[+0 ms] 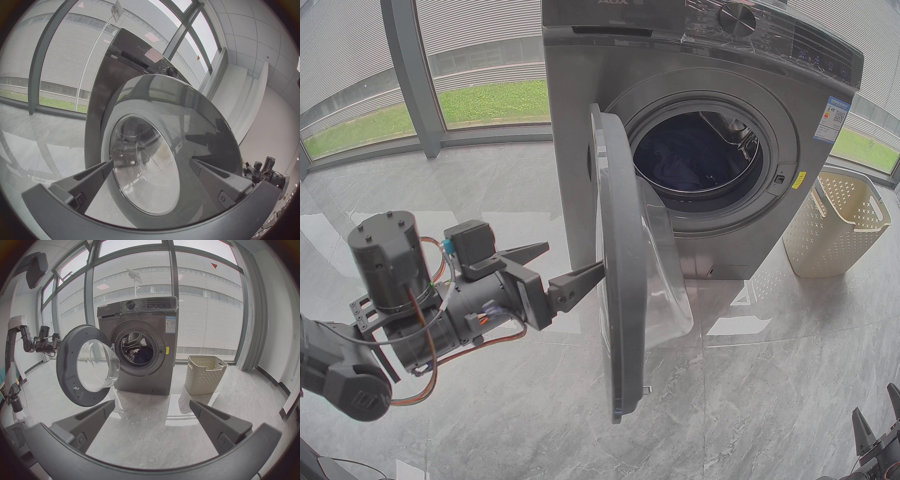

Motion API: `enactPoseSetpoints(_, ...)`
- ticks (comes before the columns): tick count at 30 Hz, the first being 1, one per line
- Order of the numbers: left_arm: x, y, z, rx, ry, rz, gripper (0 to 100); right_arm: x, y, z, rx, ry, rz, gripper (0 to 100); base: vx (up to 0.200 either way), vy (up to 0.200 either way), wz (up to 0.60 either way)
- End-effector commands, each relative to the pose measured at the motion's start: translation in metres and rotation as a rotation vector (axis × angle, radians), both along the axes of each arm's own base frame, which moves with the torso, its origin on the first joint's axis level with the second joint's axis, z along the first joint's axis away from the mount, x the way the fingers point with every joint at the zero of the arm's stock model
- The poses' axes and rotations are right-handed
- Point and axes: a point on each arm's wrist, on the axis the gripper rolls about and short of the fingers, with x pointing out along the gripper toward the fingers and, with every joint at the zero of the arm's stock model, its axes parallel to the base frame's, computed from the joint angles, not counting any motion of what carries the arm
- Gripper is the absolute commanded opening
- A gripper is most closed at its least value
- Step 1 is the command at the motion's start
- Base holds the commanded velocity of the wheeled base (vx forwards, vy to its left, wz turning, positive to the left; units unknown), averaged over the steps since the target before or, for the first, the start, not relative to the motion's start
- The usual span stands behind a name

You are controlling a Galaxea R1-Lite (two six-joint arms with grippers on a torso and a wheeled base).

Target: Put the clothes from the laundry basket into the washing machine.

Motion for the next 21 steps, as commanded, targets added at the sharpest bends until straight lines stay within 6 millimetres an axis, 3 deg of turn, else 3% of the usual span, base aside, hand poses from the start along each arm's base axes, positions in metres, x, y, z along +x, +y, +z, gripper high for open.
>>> enactPoseSetpoints(1, 0.028, -0.022, -0.004, -0.001, 0.000, -0.003, 100, 0.000, 0.000, -0.005, -0.001, 0.001, 0.003, 100, 0.000, 0.000, 0.00)
enactPoseSetpoints(9, 0.047, -0.042, -0.004, -0.012, -0.015, -0.014, 100, 0.000, 0.000, -0.005, -0.001, 0.001, 0.001, 100, 0.000, 0.000, 0.00)
enactPoseSetpoints(14, 0.071, -0.062, -0.001, -0.036, -0.049, 0.003, 100, 0.000, 0.000, -0.005, -0.001, 0.001, 0.003, 100, 0.000, 0.000, 0.00)
enactPoseSetpoints(21, 0.089, -0.076, 0.016, -0.085, -0.105, 0.026, 100, 0.000, 0.000, -0.005, -0.001, 0.001, 0.003, 100, 0.000, 0.000, 0.00)
